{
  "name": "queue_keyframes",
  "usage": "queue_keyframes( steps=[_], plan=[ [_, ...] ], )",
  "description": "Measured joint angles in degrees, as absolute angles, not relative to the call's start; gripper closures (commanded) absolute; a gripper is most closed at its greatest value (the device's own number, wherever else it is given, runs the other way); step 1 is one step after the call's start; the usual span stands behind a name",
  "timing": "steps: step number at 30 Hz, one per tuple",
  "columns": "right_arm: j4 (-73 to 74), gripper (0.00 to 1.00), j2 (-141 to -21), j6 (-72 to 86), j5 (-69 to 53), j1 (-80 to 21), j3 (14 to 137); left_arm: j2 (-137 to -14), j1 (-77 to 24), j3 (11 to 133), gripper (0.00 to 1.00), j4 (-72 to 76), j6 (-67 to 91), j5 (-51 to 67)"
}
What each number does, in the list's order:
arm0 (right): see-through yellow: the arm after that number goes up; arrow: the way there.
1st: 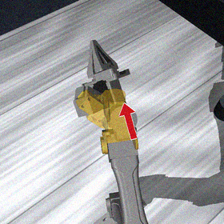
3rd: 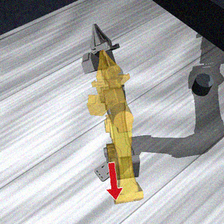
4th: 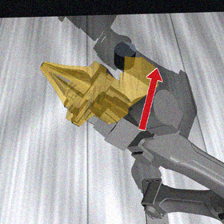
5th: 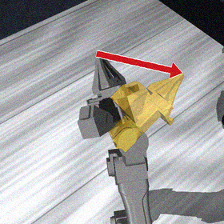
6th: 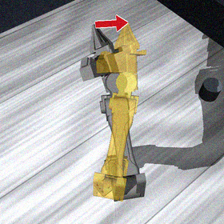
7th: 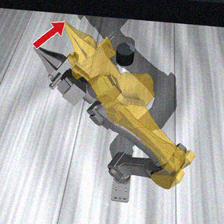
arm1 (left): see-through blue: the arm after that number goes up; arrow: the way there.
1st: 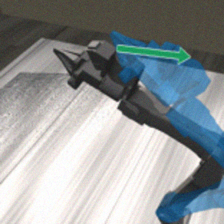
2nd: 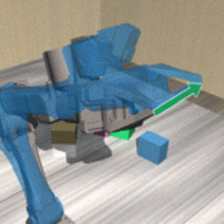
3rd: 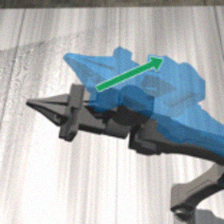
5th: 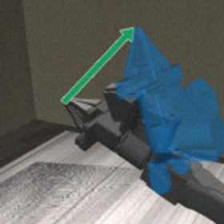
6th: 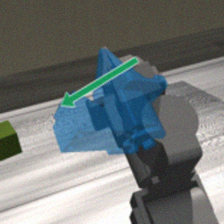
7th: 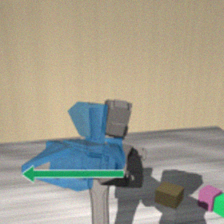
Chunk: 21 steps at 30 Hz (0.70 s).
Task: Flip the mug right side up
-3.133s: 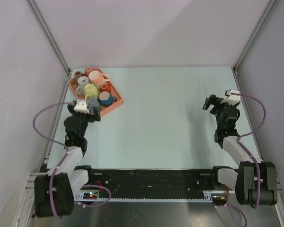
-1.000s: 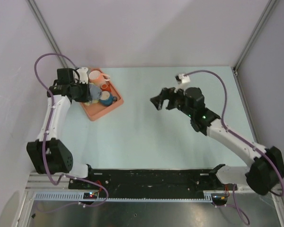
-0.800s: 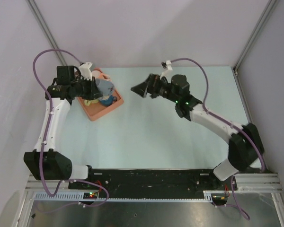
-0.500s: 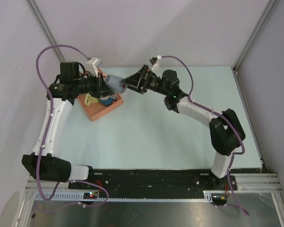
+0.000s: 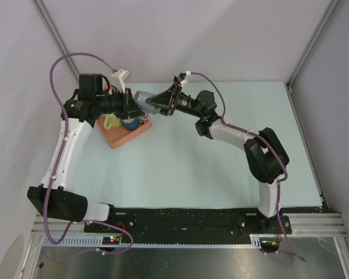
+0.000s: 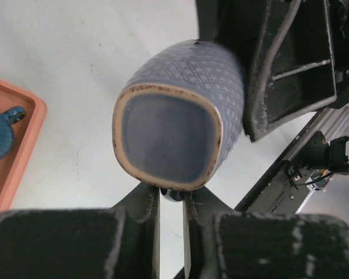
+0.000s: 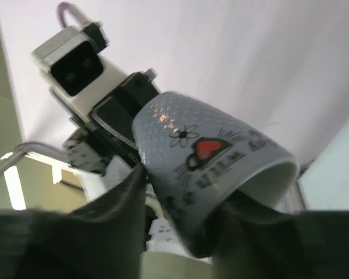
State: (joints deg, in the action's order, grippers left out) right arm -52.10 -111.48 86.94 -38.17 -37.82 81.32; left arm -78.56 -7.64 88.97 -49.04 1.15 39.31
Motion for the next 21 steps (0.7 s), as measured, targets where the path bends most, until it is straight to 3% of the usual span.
queue_keyframes(
  steps=[2, 4, 5, 6, 7, 12, 16, 21],
  plan=[
    [-54.92, 0.95, -112.14, 88.97, -39.03, -37.76, 81.30, -78.65, -7.62, 88.97, 0.97, -49.08, 2.15, 38.92],
    [-57.34, 0.99, -112.07, 88.90, -38.09, -37.76, 81.41, -79.09, -7.46, 88.97, 0.58, -48.56, 4.84, 39.20],
    [-58.24, 0.99, -112.05, 88.75, -37.80, -37.60, 81.41, -79.09, -7.46, 88.99, 0.32, -48.12, 5.43, 39.31],
    [-58.28, 1.00, -112.03, 88.82, -37.80, -37.45, 81.41, -79.07, -7.57, 88.99, 0.16, -47.99, 4.71, 39.18],
    [-56.88, 1.00, -111.55, 88.44, -38.11, -37.10, 81.32, -79.07, -7.79, 88.86, 0.08, -48.42, 3.38, 38.22],
    [-30.52, 1.00, -104.20, 72.95, -35.70, -33.19, 78.91, -78.87, -7.99, 88.77, 0.01, -48.62, -0.19, 29.23],
    [1.04, 1.00, -95.79, 50.87, -19.18, -27.79, 80.29, -78.72, -7.94, 87.15, 0.00, -48.49, -3.31, 17.34],
    [29.95, 1.00, -94.61, 29.69, -1.56, -19.73, 89.08, -81.10, -6.35, 85.06, 0.00, -48.90, -7.55, 7.38]
  ],
)
